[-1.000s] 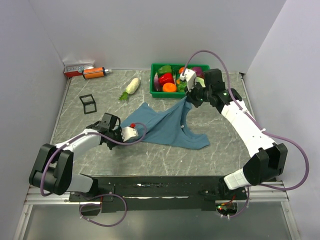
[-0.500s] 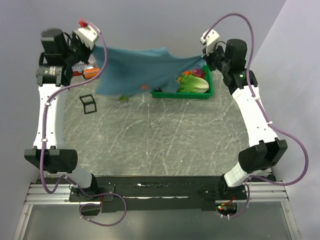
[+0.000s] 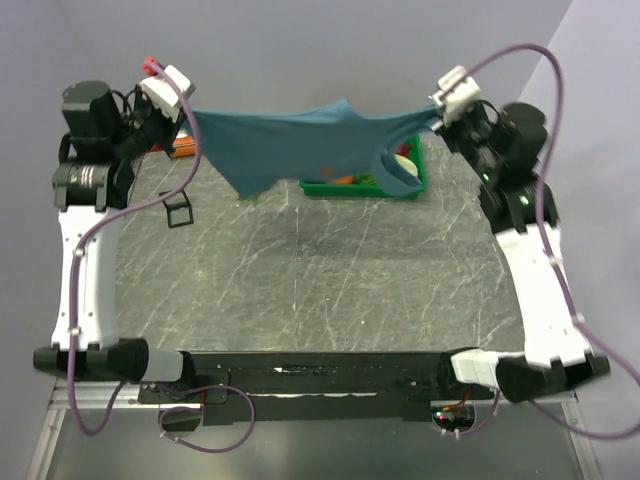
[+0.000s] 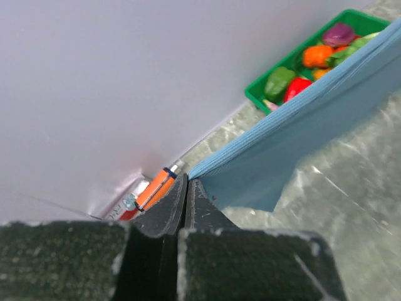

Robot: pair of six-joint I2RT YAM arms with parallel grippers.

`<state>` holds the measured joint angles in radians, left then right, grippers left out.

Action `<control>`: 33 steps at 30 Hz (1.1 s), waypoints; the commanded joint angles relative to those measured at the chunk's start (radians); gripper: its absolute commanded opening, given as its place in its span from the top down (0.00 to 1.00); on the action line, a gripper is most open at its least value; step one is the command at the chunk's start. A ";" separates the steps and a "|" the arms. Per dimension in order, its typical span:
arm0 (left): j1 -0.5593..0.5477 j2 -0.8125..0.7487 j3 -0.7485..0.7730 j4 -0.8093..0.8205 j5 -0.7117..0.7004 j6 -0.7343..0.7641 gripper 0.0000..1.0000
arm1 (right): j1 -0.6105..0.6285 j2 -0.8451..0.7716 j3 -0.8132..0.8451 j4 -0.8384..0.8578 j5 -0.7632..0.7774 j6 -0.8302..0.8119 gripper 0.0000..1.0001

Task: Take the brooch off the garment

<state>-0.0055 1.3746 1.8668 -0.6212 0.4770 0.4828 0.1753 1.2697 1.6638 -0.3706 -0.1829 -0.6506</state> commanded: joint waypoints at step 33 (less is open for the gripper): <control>-0.027 0.440 -0.387 0.107 0.023 -0.085 0.99 | -0.007 0.276 -0.379 0.047 0.002 0.077 1.00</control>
<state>-0.0341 1.7992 1.3785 -0.6636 0.5392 0.4419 0.1711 1.4857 1.1587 -0.4557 -0.2489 -0.5671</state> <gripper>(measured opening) 0.021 0.022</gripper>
